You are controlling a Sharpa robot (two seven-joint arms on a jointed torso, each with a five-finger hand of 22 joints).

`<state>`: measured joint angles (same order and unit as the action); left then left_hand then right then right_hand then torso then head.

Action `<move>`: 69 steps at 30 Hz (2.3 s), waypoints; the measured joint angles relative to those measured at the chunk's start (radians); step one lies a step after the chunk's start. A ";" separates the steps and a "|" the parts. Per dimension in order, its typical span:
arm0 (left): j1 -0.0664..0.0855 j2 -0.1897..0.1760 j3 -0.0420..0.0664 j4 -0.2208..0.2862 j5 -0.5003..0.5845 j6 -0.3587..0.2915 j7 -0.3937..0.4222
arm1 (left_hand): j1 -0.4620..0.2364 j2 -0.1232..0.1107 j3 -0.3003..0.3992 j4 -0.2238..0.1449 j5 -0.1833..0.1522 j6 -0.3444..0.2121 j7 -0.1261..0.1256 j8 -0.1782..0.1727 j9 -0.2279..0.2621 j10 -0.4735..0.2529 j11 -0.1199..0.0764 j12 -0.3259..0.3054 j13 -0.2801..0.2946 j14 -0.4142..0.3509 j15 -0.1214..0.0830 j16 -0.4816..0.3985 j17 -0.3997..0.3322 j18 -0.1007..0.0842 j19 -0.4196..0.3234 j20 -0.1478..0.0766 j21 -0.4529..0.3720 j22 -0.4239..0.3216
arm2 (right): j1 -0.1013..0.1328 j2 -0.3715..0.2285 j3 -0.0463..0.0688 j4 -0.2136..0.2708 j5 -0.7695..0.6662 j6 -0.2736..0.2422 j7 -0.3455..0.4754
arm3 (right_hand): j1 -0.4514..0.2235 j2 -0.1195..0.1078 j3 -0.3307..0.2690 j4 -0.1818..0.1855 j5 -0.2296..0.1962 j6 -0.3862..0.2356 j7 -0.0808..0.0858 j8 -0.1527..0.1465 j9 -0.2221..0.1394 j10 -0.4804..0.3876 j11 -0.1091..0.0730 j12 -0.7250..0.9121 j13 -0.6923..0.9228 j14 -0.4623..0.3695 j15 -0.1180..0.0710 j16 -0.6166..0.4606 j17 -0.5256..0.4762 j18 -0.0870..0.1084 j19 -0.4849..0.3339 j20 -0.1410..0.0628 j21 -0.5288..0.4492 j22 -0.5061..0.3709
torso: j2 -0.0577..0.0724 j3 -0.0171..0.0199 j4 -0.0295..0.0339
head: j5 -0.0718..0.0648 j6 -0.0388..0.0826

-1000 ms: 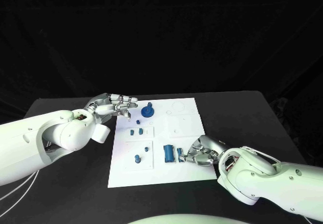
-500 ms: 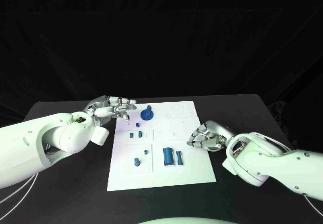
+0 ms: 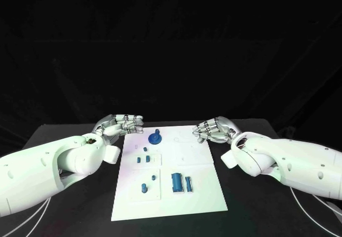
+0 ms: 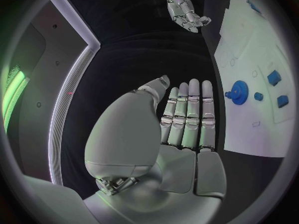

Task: Assemble the parts on the task board

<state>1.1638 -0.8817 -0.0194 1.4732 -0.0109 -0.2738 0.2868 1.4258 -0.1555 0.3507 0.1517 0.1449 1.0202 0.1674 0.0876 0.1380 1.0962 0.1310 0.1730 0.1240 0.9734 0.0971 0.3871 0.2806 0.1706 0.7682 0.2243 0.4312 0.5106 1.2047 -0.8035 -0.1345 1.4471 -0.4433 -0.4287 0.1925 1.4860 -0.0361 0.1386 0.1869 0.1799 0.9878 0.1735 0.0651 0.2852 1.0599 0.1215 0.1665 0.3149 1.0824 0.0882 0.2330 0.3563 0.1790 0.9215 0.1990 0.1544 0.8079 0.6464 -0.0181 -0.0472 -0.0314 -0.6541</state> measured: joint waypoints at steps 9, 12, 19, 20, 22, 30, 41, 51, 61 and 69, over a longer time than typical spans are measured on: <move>-0.025 0.086 0.001 -0.100 0.082 -0.075 0.089 | 0.041 0.041 -0.165 0.020 0.000 -0.075 -0.025 -0.019 -0.072 -0.098 0.051 -0.110 -0.061 -0.064 0.071 -0.318 -0.173 -0.016 -0.027 0.068 -0.331 -0.271 | 0.003 0.100 0.010 -0.200 0.242 0.055 0.130 | -0.038 0.013 0.010 -0.035 0.000 -0.010 0.010 0.000 -0.102 0.020 0.020 -0.088 -0.211 0.015 0.032 -0.167 -0.181 0.000 -0.046 0.045 -0.091 -0.249 | -0.022 0.0013 0.0121 | 0.012 0.061; -0.027 0.091 0.001 -0.106 0.089 -0.084 0.097 | -0.011 0.055 -0.187 0.012 -0.004 -0.116 -0.028 -0.031 -0.082 -0.148 0.047 -0.119 -0.070 -0.105 0.065 -0.332 -0.201 -0.016 -0.043 0.056 -0.358 -0.297 | 0.003 0.105 0.010 -0.210 0.258 0.059 0.139 | -0.109 0.016 0.001 -0.050 -0.010 -0.048 0.007 -0.009 -0.124 -0.016 0.022 -0.102 -0.243 -0.026 0.033 -0.177 -0.211 -0.001 -0.086 0.039 -0.099 -0.305 | -0.024 0.0019 0.0136 | 0.017 0.066; -0.040 0.088 0.002 -0.079 0.086 -0.104 0.095 | -0.364 0.116 -0.228 -0.029 -0.041 -0.340 -0.062 -0.069 -0.120 -0.383 0.003 -0.154 -0.106 -0.322 0.025 -0.369 -0.255 -0.046 -0.223 -0.014 -0.408 -0.350 | -0.021 0.089 0.030 -0.161 0.265 0.033 0.139 | -0.453 0.030 -0.033 -0.084 -0.053 -0.283 -0.038 -0.047 -0.165 -0.277 -0.014 -0.146 -0.292 -0.289 -0.005 -0.212 -0.248 -0.026 -0.294 -0.021 -0.133 -0.432 | -0.038 0.0047 0.0192 | 0.019 0.062; -0.044 0.089 0.002 -0.071 0.085 -0.111 0.096 | -0.420 0.124 -0.235 -0.035 -0.046 -0.377 -0.068 -0.069 -0.123 -0.421 -0.005 -0.156 -0.110 -0.357 0.018 -0.369 -0.260 -0.046 -0.252 -0.025 -0.412 -0.359 | -0.028 0.086 0.035 -0.148 0.268 0.025 0.141 | -0.506 0.031 -0.039 -0.090 -0.059 -0.318 -0.045 -0.046 -0.171 -0.317 -0.019 -0.146 -0.296 -0.330 -0.019 -0.217 -0.254 -0.041 -0.326 -0.030 -0.138 -0.451 | -0.043 0.0058 0.0214 | 0.020 0.061; -0.053 0.090 0.005 -0.050 0.083 -0.135 0.101 | -0.497 0.132 -0.244 -0.044 -0.062 -0.425 -0.084 -0.076 -0.127 -0.473 -0.015 -0.162 -0.114 -0.404 0.009 -0.376 -0.266 -0.061 -0.292 -0.040 -0.414 -0.370 | -0.046 0.077 0.051 -0.110 0.278 0.000 0.150 | -0.583 0.033 -0.056 -0.107 -0.069 -0.370 -0.054 -0.052 -0.180 -0.376 -0.028 -0.154 -0.302 -0.389 -0.038 -0.219 -0.264 -0.041 -0.373 -0.043 -0.141 -0.479 | -0.056 0.0084 0.0275 | 0.024 0.059; -0.095 0.097 0.014 0.050 0.059 -0.293 0.143 | -0.763 0.150 -0.306 -0.107 -0.123 -0.596 -0.145 -0.081 -0.134 -0.652 -0.071 -0.167 -0.120 -0.567 -0.056 -0.381 -0.276 -0.107 -0.428 -0.093 -0.425 -0.411 | -0.124 0.040 0.112 0.056 0.348 -0.155 0.218 | -0.842 0.035 -0.116 -0.167 -0.131 -0.548 -0.112 -0.058 -0.247 -0.573 -0.096 -0.159 -0.311 -0.589 -0.075 -0.225 -0.330 -0.072 -0.531 -0.088 -0.146 -0.574 | -0.094 0.0167 0.0438 | 0.031 0.054; -0.114 0.100 0.018 0.094 0.032 -0.451 0.195 | -1.008 0.155 -0.343 -0.143 -0.136 -0.753 -0.164 -0.081 -0.137 -0.815 -0.122 -0.167 -0.122 -0.717 -0.091 -0.381 -0.279 -0.154 -0.555 -0.164 -0.425 -0.491 | -0.154 0.024 0.134 0.121 0.422 -0.304 0.288 | -1.074 0.036 -0.132 -0.183 -0.167 -0.707 -0.163 -0.058 -0.279 -0.748 -0.118 -0.163 -0.313 -0.766 -0.086 -0.229 -0.352 -0.142 -0.669 -0.168 -0.150 -0.659 | -0.101 0.0179 0.0469 | 0.031 0.054; -0.114 0.100 0.018 0.094 0.025 -0.481 0.209 | -1.141 0.155 -0.345 -0.146 -0.140 -0.838 -0.166 -0.081 -0.136 -0.906 -0.128 -0.167 -0.123 -0.799 -0.096 -0.381 -0.280 -0.156 -0.620 -0.214 -0.425 -0.506 | -0.154 0.023 0.134 0.121 0.441 -0.333 0.305 | -1.209 0.036 -0.133 -0.183 -0.175 -0.800 -0.171 -0.058 -0.283 -0.851 -0.121 -0.163 -0.313 -0.871 -0.088 -0.229 -0.355 -0.158 -0.751 -0.194 -0.150 -0.708 | -0.102 0.0182 0.0472 | 0.031 0.054; -0.114 0.100 0.018 0.094 0.023 -0.490 0.214 | -1.240 0.155 -0.348 -0.149 -0.140 -0.897 -0.168 -0.081 -0.136 -0.970 -0.131 -0.167 -0.123 -0.856 -0.099 -0.381 -0.280 -0.156 -0.668 -0.221 -0.425 -0.508 | -0.154 0.023 0.134 0.121 0.446 -0.342 0.310 | -1.302 0.035 -0.135 -0.186 -0.175 -0.861 -0.173 -0.062 -0.284 -0.920 -0.123 -0.163 -0.314 -0.942 -0.088 -0.229 -0.355 -0.158 -0.806 -0.196 -0.150 -0.784 | -0.102 0.0182 0.0472 | 0.031 0.054; -0.114 0.100 0.018 0.094 0.022 -0.493 0.215 | -1.285 0.159 -0.348 -0.149 -0.140 -0.940 -0.167 -0.081 -0.137 -1.004 -0.132 -0.167 -0.123 -0.908 -0.097 -0.381 -0.279 -0.156 -0.735 -0.223 -0.425 -0.510 | -0.154 0.023 0.134 0.122 0.448 -0.344 0.311 | -1.475 0.035 -0.136 -0.186 -0.175 -0.984 -0.174 -0.062 -0.284 -1.055 -0.122 -0.163 -0.314 -1.078 -0.088 -0.229 -0.355 -0.173 -0.917 -0.199 -0.149 -0.806 | -0.102 0.0181 0.0472 | 0.031 0.054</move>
<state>1.0497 -0.7821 -0.0012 1.5674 0.0110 -0.7663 0.5017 0.1403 0.0034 0.0024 0.0029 0.0050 0.0799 0.0003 0.0067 0.0014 0.0922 -0.0005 0.0058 0.0013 0.0657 0.0002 0.0066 0.0012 0.0149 0.0332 0.0012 0.0062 0.0010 1.0503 -0.7802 -0.0005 1.5686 0.0048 -0.7729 0.5039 0.0108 -0.0006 0.0030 0.0012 0.0050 0.0036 -0.0002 0.0033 0.0015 0.0053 -0.0001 0.0038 0.0010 0.0048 -0.0001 0.0039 0.0014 0.0060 0.0047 -0.0004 0.0049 0.0019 0.5442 0.0000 0.0000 0.0000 -0.6001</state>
